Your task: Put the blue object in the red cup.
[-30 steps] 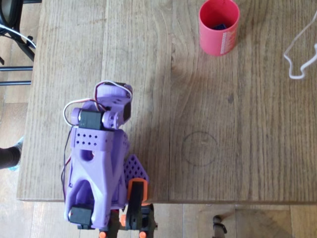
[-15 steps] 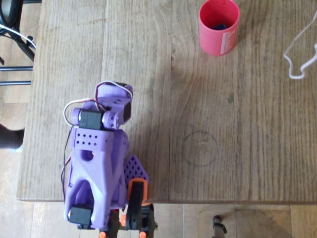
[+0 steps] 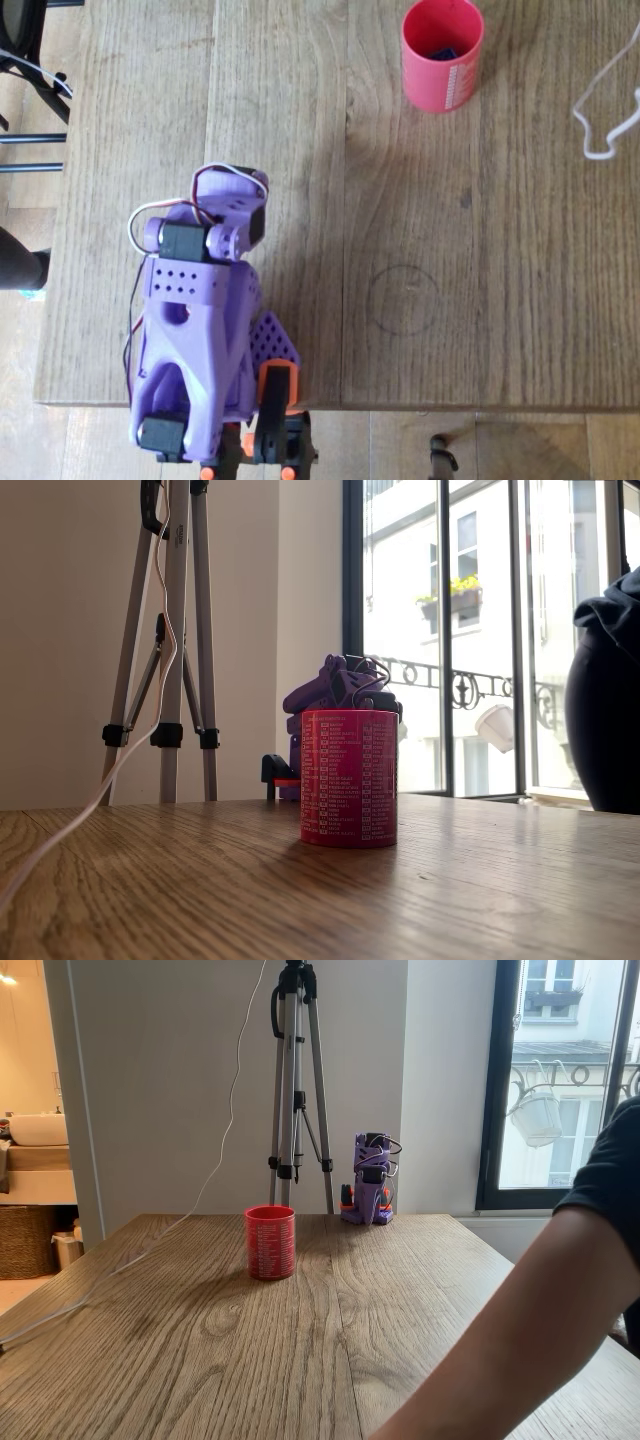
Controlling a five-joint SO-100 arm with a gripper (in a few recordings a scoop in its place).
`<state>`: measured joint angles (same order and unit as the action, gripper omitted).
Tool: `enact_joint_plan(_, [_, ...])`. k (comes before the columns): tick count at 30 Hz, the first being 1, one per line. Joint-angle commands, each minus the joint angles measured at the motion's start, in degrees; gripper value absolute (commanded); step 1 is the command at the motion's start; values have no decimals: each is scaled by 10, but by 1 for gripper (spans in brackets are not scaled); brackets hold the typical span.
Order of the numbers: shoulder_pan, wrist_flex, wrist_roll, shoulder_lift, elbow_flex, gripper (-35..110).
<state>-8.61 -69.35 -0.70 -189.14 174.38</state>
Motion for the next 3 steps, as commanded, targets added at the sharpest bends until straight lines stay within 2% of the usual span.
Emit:
enact_joint_plan(1, [-3,-1,0,-2,-10,1])
enact_joint_plan(3, [-3,-1,0,-2,-10,1])
